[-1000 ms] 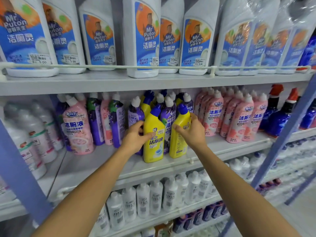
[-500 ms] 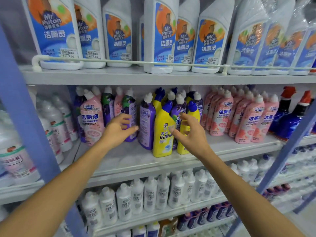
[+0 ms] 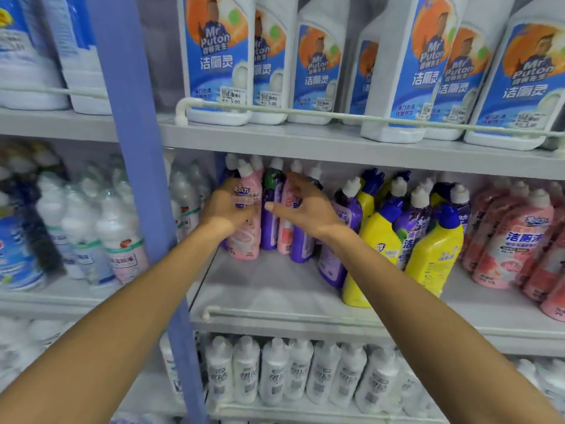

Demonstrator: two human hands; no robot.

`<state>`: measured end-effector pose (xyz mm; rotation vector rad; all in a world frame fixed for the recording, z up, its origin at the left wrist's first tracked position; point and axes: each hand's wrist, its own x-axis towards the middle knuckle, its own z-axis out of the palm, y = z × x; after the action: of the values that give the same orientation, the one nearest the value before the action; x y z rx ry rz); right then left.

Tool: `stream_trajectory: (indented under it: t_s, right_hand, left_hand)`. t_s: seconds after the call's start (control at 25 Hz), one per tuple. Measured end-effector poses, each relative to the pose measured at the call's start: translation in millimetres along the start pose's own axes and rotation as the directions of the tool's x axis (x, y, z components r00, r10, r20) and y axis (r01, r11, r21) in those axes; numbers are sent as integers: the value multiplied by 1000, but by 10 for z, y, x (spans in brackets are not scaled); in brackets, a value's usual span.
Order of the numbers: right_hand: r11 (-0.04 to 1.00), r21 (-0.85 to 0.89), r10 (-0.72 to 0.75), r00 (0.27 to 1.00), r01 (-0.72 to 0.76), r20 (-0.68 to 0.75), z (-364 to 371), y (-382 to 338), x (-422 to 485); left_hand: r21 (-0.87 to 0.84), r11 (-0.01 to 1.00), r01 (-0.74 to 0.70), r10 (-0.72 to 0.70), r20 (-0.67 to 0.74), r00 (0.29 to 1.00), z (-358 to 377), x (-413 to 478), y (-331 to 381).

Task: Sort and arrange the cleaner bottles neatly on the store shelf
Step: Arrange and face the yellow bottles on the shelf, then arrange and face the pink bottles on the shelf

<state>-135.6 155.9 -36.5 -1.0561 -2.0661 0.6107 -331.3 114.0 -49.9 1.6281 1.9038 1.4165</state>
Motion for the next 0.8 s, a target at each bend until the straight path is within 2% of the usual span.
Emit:
stream_trajectory:
  t_s: [0.12,0.16,0.24,0.32,0.44,0.52,0.64,0.8]
  right_hand:
    - [1000,-6,-10,1000,10,10,67,-1,400]
    - [999,-25,-31,999,30,-27,78,-3,513]
    - [989,-119,-101,985,85,-138,50,-20,677]
    - [964,-252,-134,978,91,-160,-47,-18,798]
    - [854,-511,-99,995,99,27,-133,46,1042]
    - [782,-616,-42,994,96,101,-124,80,1147]
    - [867,-497,4,999,19,46,-120,63,1141]
    - [952,-305,-34,999,19,-41,-134,38,943]
  left_hand:
    - [21,1000,1,0,-74,997,52,252,-60]
    - [47,999,15,-12,-73,997,75,302,-85]
    - [96,995,13,-7,-67,998,133,404,-186]
    - [162,987,11,2,-78,997,181,494,-302]
    - [207,977,40,-21,-94,995,172,517,-292]
    - [139,990,29,-17,-83,996,155,470,-255]
    - [-25,1000,6,-7,-56,998,167,332,-198]
    - [-87,996,-35,29,-74,997,159,223,-170]
